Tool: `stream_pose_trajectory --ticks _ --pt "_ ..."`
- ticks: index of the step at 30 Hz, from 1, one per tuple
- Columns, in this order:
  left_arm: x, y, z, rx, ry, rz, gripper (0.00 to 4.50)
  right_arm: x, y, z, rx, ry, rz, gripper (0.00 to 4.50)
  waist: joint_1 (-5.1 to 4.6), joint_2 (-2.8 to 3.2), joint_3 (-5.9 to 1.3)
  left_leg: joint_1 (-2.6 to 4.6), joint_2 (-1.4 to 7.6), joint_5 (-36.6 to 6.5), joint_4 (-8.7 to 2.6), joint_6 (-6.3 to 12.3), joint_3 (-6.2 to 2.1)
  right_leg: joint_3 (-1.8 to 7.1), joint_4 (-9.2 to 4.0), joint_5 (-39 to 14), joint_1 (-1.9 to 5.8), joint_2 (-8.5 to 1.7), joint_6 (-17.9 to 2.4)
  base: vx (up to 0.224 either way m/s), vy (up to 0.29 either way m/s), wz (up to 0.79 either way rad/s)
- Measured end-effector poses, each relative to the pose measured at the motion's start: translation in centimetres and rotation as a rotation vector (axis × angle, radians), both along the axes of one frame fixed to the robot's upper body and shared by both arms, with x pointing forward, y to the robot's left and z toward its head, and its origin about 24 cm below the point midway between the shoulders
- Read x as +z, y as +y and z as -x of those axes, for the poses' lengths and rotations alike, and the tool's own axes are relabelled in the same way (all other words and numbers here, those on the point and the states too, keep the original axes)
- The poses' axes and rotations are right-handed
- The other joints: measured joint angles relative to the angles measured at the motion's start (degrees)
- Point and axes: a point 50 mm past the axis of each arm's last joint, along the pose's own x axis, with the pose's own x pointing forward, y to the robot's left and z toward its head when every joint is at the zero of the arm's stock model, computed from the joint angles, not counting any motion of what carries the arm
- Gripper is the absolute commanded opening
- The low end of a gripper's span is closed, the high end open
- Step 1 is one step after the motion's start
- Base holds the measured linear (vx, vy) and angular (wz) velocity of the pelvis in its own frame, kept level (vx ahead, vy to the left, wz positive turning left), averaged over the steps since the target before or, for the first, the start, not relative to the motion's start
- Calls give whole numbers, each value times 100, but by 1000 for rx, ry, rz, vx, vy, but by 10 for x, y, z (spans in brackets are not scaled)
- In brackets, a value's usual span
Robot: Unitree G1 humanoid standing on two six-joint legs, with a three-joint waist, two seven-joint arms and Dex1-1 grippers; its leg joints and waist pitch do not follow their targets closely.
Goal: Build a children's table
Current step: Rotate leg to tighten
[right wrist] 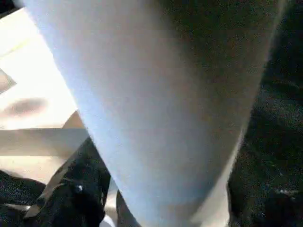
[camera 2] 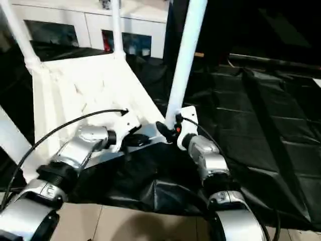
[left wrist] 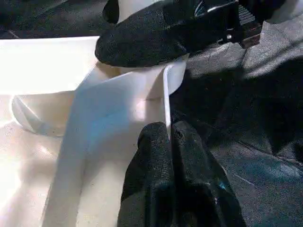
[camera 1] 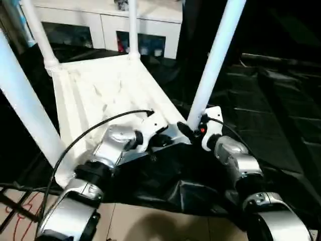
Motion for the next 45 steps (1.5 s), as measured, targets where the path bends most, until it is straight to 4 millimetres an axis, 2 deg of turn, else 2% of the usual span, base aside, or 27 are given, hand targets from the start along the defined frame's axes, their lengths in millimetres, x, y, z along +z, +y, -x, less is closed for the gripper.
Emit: stream_pose_trajectory --ticks 6,10,14,15,18,19,23,26,32,36,42,45 --pt "2 8 2 -48 12 4 0 3 -8 4 172 -18 41 379 18 2 2 -5 0 -1 -4 0 -1 -2 0 1 -5 0 0 0 0 0" --pt "3 17 6 -121 34 15 0 4 -16 13 325 -26 33 379 67 7 5 -13 1 -3 -16 0 0 -2 0 15 -5 0 -24 0 0 0" --pt "4 24 10 -185 53 12 0 7 -23 22 452 -11 18 379 158 14 10 -25 1 -6 -17 5 1 -2 -7 13 -7 0 -23 0 0 0" --pt "4 25 12 -211 60 15 0 9 -27 25 497 -2 14 354 191 17 12 -29 2 -6 -17 6 4 0 -10 13 -6 0 -23 0 0 0" --pt "4 28 15 -267 81 13 0 11 -34 33 591 34 13 344 288 18 13 -30 4 -6 -15 6 13 1 -10 13 -5 0 -23 0 0 0" --pt "5 29 16 -283 83 13 0 11 -36 35 612 44 8 328 322 18 13 -29 5 -6 -15 5 13 1 -10 13 -4 -1 -23 0 0 0" --pt "5 32 18 -325 94 4 0 10 -34 39 665 70 -10 298 358 20 14 -28 7 -3 -13 2 15 3 -6 12 -1 -1 -21 0 0 0" --pt "6 32 18 -333 93 2 0 11 -34 40 670 73 -9 272 348 20 14 -30 6 -3 -8 2 17 6 -6 11 1 -2 -19 0 0 0" --pt "6 33 18 -336 97 9 0 13 -33 41 668 76 -9 265 349 23 15 -32 7 -4 -14 2 17 4 -6 7 -2 -2 -13 0 0 0" --pt "4 32 14 -261 86 12 0 9 -30 34 564 61 -20 263 324 22 14 -22 7 -3 -2 1 16 7 8 9 1 -2 -16 0 0 0" --pt "1 19 4 -108 48 15 0 5 -18 11 260 30 11 255 50 22 16 -11 2 0 4 -4 1 6 3 -4 -1 -2 8 0 0 0" --pt "1 10 -2 -30 25 12 0 5 -10 0 102 25 24 255 -19 22 15 -12 2 0 3 -5 -7 2 5 -3 -2 -1 8 0 0 0"
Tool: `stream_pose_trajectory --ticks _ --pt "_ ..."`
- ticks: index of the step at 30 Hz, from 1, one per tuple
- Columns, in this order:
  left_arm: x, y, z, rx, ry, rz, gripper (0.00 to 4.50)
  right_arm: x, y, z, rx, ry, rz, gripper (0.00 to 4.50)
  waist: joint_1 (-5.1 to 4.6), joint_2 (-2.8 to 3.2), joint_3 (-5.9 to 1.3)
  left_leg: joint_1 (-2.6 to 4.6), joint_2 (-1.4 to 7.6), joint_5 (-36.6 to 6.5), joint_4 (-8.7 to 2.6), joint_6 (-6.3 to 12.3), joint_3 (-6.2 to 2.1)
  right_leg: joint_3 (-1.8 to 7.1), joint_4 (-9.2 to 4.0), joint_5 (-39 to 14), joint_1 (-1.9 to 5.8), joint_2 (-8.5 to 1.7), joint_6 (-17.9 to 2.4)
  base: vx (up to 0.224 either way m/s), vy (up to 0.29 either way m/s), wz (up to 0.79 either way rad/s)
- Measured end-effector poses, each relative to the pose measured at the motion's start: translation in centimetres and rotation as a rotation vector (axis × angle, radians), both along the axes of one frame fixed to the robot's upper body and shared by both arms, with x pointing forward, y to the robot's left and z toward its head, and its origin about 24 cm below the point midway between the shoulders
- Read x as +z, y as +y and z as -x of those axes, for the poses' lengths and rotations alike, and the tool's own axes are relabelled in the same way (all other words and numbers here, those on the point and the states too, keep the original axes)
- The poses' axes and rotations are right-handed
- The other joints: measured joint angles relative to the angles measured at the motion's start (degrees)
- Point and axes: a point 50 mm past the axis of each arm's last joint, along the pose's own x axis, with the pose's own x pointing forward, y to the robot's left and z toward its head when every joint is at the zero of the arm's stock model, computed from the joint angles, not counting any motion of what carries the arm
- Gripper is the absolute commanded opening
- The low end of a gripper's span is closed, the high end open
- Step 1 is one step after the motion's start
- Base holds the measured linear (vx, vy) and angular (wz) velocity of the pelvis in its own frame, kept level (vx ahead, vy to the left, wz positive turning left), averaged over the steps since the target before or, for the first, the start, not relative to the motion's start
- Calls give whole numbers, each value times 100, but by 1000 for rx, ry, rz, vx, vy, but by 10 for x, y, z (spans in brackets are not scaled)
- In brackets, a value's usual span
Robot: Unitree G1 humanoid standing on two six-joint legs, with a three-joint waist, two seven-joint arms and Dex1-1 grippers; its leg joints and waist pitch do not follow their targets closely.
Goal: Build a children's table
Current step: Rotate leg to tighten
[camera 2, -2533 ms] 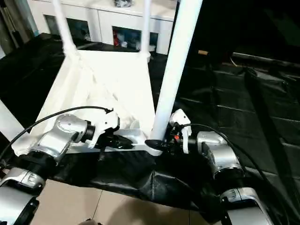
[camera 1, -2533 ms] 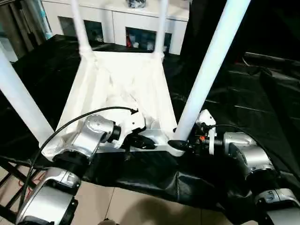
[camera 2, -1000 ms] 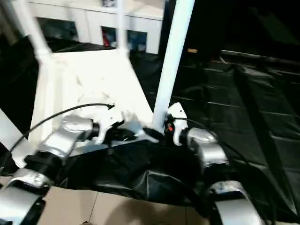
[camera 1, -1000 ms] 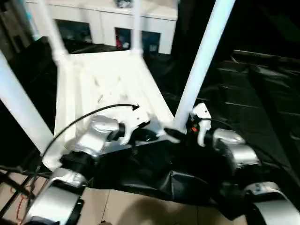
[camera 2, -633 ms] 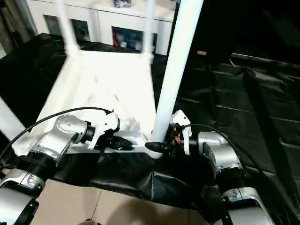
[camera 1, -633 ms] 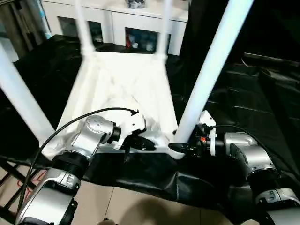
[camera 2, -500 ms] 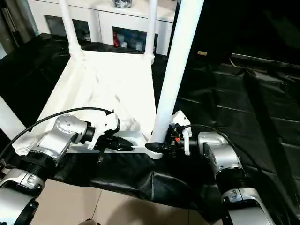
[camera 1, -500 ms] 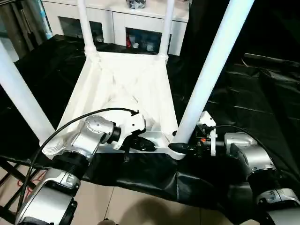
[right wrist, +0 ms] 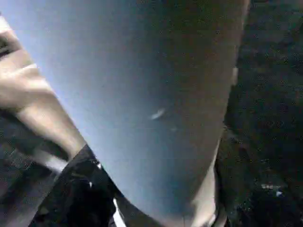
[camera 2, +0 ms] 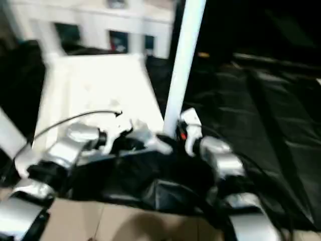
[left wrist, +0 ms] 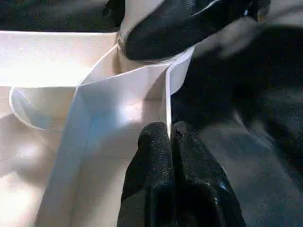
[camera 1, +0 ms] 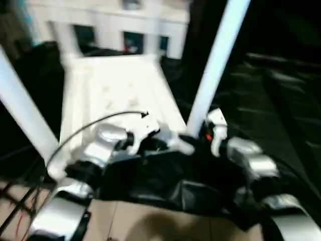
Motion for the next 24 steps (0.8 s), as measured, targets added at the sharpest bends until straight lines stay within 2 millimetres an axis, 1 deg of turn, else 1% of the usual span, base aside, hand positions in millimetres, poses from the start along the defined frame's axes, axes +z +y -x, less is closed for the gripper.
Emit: stream_pose_trajectory --ticks 2,3,4,6,9,11,12,13,16,17,18,19,20,21,24 --pt "0 -6 -2 37 -13 2 0 0 3 -4 -74 -9 -4 255 -3 0 0 1 1 -1 -3 -1 -2 -3 1 1 -2 0 -1 0 0 0" --pt "0 -7 -2 44 -15 4 0 0 3 -4 -90 -14 -4 309 5 1 -1 9 0 -4 -7 -4 -2 -3 1 2 -2 0 -2 0 0 0" --pt "0 -8 -2 50 -17 4 0 0 4 -5 -103 -17 -7 322 9 2 -1 9 0 -7 -9 -8 -1 -3 0 3 -2 1 -5 0 0 0" --pt "0 -11 -3 54 -21 5 0 -1 7 -6 -126 -20 -14 328 28 6 -2 9 0 -10 -14 -11 -1 -3 0 22 -3 1 -36 0 0 0" --pt "1 -12 -3 55 -25 4 0 -1 7 -6 -124 -26 -17 364 36 7 -3 7 0 -13 -17 -13 0 -3 0 23 -4 1 -39 0 0 0" --pt "1 -12 -3 53 -28 3 0 0 6 -5 -90 -38 -3 374 37 8 -2 7 0 -13 -17 -13 0 -4 0 23 -4 1 -39 0 0 0" --pt "1 -12 -3 49 -30 2 0 0 4 -4 -71 -43 2 386 45 8 -2 8 0 -13 -17 -13 -1 -4 0 23 -4 1 -39 0 0 0" --pt "1 -13 -2 44 -32 1 0 0 1 -4 -53 -47 8 386 54 8 -2 9 0 -13 -16 -13 0 -4 -1 23 -4 1 -38 0 0 0" --pt "2 -17 -1 13 -37 0 0 1 -14 2 12 -61 25 386 100 8 -1 2 1 -13 -16 -12 1 -3 -8 22 -6 1 -36 0 0 0" --pt "2 -19 0 -6 -38 4 0 1 -26 7 48 -70 35 386 165 12 2 -7 1 -15 -17 -8 1 -3 -15 21 -6 1 -35 0 0 0" --pt "3 -21 1 -24 -38 5 0 2 -36 12 81 -72 38 386 208 16 4 -15 2 -15 -17 -6 6 -1 -19 20 -6 0 -33 0 0 0" --pt "3 -22 2 -38 -38 6 0 2 -42 15 106 -69 35 386 231 20 7 -19 2 -15 -16 -5 11 3 -20 19 -6 0 -33 0 0 0" --pt "3 -23 2 -43 -37 5 0 3 -47 17 124 -67 28 386 235 22 8 -22 2 -16 -15 -2 16 5 -21 19 -7 0 -33 0 0 0" --pt "3 -24 3 -55 -38 7 0 6 -57 22 150 -69 29 386 259 26 10 -29 2 -17 -13 0 16 5 -23 19 -8 -3 -33 0 0 0" --pt "3 -24 3 -61 -41 7 0 13 -79 30 195 -66 24 386 281 27 11 -33 2 -16 -8 4 15 4 -24 19 -7 -3 -33 0 0 0"
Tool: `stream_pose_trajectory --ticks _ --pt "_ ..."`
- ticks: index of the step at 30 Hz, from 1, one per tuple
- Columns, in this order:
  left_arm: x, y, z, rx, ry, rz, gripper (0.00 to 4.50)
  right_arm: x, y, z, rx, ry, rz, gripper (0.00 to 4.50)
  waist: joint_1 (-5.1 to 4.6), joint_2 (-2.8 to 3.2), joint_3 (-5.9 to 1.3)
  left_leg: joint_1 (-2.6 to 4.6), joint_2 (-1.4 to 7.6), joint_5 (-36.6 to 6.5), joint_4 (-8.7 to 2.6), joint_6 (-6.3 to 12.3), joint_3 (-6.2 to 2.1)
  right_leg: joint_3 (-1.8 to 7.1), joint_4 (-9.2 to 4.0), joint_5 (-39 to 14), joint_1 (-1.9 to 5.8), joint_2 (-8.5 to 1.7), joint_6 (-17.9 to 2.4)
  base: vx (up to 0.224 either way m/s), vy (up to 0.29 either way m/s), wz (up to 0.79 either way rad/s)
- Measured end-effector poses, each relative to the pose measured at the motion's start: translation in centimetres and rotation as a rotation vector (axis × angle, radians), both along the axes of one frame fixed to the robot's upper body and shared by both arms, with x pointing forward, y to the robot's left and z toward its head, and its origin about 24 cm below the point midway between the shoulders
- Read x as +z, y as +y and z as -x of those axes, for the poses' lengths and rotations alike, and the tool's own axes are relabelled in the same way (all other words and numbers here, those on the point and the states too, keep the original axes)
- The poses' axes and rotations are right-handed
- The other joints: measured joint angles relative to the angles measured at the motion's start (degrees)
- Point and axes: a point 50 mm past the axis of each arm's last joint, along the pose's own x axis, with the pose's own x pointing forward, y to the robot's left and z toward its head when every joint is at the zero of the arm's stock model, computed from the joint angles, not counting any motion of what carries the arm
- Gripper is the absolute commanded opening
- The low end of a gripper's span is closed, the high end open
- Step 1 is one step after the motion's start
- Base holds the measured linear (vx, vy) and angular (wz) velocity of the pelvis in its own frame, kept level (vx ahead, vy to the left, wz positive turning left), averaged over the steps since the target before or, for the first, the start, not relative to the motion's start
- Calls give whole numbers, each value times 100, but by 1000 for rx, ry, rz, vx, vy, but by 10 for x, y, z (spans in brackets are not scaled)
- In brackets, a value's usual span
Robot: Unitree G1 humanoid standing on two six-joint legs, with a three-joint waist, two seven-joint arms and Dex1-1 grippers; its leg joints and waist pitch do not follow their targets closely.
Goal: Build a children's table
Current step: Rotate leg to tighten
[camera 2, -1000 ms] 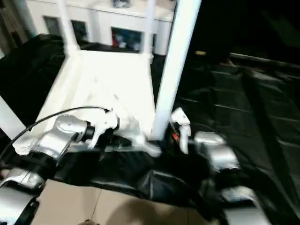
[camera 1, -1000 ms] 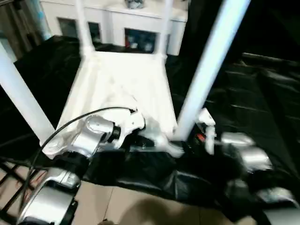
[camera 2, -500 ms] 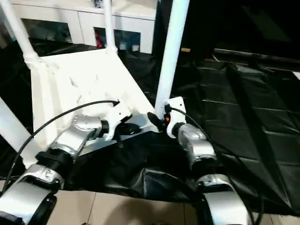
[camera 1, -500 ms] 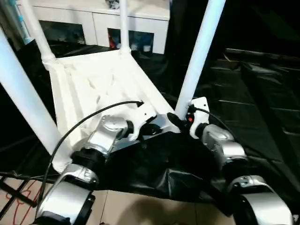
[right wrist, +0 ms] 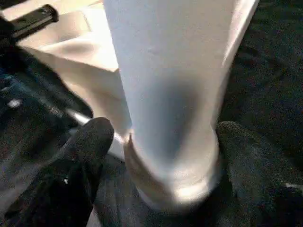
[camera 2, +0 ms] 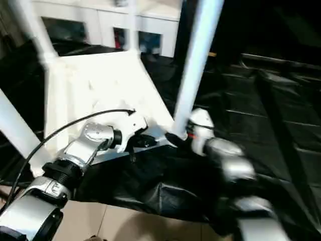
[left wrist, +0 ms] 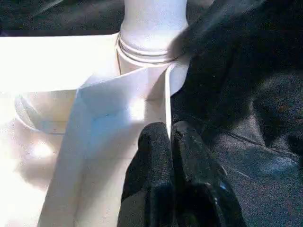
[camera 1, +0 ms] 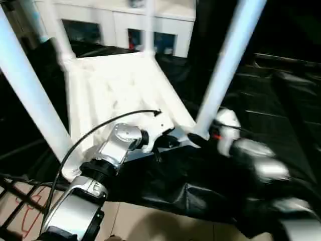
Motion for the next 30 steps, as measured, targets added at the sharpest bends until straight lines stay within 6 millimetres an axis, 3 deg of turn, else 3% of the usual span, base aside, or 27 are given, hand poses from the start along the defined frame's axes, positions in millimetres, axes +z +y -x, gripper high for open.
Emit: stream_pose_trajectory --ticks 5,11,14,15,17,18,22,27,30 --pt "0 2 0 2 -1 -2 0 5 -24 10 -3 16 1 386 10 0 0 2 2 1 0 -1 -3 -4 2 -1 0 1 2 0 0 0" --pt "0 3 2 -22 -1 1 0 5 -33 19 0 29 2 386 43 1 -1 1 2 2 0 4 -3 -5 2 -5 0 1 9 0 0 0" --pt "-1 6 5 -52 -1 0 0 8 -27 19 19 9 -14 386 59 5 -3 2 2 2 -1 4 -3 -5 2 -5 -1 1 9 0 0 0" --pt "-1 6 6 -60 0 -1 0 8 -26 19 21 10 -20 417 61 5 -3 2 2 2 -1 4 -3 -5 2 -5 -1 0 9 0 0 0" --pt "-1 9 9 -93 6 -2 0 8 -19 19 40 33 -64 417 65 7 -4 2 2 2 -1 3 -3 -5 3 -5 0 0 9 0 0 0" --pt "-1 11 11 -119 9 -3 0 9 -14 19 65 44 -84 439 69 7 -4 1 3 2 -1 4 -3 -6 3 -5 0 1 9 0 0 0" --pt "-1 17 18 -193 29 -6 0 10 -1 18 135 32 -37 439 105 7 -4 -2 3 1 0 1 -3 -6 3 -6 0 -2 9 0 0 0" --pt "0 25 21 -231 39 -16 0 8 14 16 205 25 19 439 79 4 -2 -3 3 -1 2 -3 -1 -5 4 -5 0 -3 9 0 0 0" --pt "1 29 21 -239 37 -26 0 10 20 14 243 25 32 414 82 3 -2 -4 3 -1 2 -3 -2 -5 5 -6 0 -3 10 0 0 0"
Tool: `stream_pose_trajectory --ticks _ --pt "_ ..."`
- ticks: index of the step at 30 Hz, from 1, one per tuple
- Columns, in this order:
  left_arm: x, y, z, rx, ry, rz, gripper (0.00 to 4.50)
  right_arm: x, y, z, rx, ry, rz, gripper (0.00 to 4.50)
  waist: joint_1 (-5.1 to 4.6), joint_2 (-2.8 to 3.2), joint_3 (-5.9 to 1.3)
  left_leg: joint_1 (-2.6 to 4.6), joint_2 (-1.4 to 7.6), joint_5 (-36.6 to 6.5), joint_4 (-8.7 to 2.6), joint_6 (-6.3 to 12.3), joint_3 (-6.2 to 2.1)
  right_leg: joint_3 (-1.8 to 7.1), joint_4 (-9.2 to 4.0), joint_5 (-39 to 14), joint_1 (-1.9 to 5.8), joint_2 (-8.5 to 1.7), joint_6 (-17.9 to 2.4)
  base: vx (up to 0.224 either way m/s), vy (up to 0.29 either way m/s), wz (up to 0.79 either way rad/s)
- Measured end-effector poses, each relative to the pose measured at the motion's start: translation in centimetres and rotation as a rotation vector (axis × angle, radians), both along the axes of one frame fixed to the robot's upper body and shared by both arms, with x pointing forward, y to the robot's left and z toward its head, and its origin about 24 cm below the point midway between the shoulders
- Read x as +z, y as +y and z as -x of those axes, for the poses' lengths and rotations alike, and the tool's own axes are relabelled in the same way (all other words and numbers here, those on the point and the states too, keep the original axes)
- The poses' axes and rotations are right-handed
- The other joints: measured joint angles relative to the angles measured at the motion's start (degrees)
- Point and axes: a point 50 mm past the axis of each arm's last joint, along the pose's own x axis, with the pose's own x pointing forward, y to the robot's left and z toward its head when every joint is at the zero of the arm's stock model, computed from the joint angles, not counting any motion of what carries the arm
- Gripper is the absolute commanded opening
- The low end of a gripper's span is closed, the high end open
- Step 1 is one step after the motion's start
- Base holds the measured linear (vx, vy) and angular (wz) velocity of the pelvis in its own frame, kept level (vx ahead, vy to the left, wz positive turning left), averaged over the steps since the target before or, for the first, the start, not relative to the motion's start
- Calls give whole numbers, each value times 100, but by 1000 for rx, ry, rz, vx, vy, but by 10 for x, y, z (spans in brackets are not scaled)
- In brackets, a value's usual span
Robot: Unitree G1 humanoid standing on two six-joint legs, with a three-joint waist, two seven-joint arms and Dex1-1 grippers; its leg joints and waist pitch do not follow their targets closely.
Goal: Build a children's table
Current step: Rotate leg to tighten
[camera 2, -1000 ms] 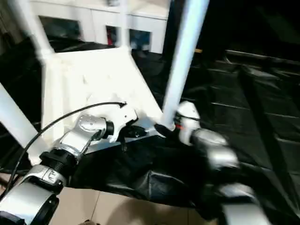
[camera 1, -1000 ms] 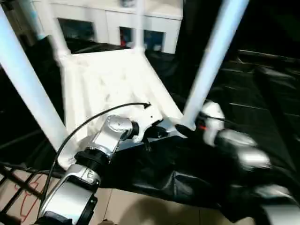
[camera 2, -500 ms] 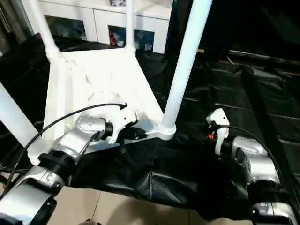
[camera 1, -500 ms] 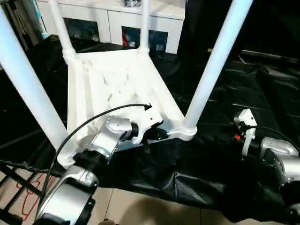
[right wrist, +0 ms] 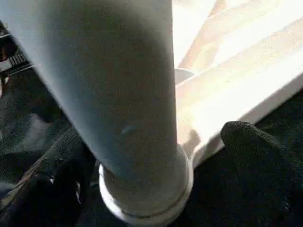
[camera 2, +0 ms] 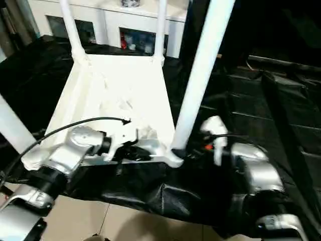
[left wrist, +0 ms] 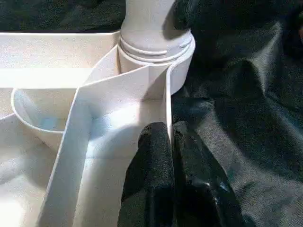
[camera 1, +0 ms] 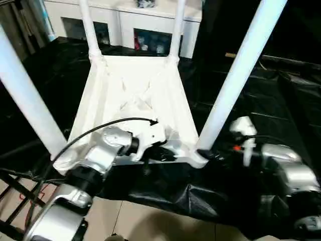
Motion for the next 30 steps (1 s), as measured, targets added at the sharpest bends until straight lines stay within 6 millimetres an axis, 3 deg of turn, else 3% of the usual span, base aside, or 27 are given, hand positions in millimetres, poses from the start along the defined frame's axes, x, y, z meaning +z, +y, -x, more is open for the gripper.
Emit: stream_pose_trajectory --ticks 9,21,24,26,30 --pt "0 3 0 -1 1 -4 0 -4 9 -4 59 32 31 323 -8 -7 -1 2 1 1 1 0 0 0 7 0 0 0 0 0 0 0" --pt "-1 4 -1 18 2 -3 0 -8 12 -3 83 38 36 250 -10 -13 -4 6 3 1 21 -1 -1 1 25 0 1 0 0 0 0 0" --pt "-2 0 -6 81 2 6 0 -11 15 -7 -8 31 21 241 -24 -20 -6 13 4 2 38 -2 -5 2 31 2 7 0 0 0 0 0" --pt "-3 -1 -9 123 -4 8 0 -15 18 -11 -78 28 5 240 -61 -24 -7 16 3 2 42 -2 -5 5 29 -4 9 0 12 0 0 0" --pt "-3 -6 -20 274 -40 -7 0 -20 36 -32 -356 3 -32 237 -273 -29 -8 23 -2 3 59 -6 -25 0 25 -6 4 0 21 0 0 0"
